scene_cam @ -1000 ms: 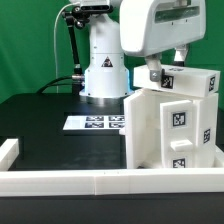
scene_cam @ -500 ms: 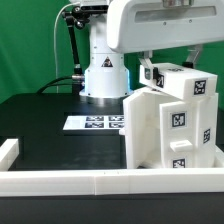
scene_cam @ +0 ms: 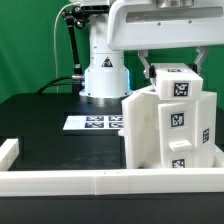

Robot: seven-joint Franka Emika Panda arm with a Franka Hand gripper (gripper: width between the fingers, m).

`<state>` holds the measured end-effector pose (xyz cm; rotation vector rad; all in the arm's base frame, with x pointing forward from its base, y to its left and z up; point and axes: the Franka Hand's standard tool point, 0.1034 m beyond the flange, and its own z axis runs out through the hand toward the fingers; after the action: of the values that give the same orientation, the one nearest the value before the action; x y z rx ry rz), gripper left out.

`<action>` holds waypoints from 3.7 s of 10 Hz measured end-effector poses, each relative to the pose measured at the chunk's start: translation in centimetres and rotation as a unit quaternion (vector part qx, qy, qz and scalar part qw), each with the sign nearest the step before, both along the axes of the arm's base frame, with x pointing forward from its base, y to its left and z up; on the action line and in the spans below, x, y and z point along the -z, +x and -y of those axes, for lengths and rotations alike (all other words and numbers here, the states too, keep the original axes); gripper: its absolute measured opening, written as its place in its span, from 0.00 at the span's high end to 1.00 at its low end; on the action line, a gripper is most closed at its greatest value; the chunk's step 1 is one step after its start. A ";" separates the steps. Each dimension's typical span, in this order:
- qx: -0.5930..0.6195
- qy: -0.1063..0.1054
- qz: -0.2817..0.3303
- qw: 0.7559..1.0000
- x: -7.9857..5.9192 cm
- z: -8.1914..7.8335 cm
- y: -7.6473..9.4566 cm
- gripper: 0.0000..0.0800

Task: Assemble cabinet

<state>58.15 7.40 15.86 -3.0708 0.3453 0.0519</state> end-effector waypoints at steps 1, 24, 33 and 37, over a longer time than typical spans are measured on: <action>0.039 -0.001 0.002 0.999 0.1 -0.2 0.0 0.30; 0.419 0.043 -0.029 0.906 -0.9 -4.1 0.0 0.00; 0.014 0.048 0.021 0.999 -2.2 -4.0 0.2 0.00; -0.132 0.042 0.040 0.990 -2.8 -3.9 0.3 0.00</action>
Offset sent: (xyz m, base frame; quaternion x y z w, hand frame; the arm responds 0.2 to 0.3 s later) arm -0.0069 0.0061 -0.0034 -0.0003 0.0323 0.1882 0.9816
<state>58.47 11.29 18.70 -3.0025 -0.0669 -0.0444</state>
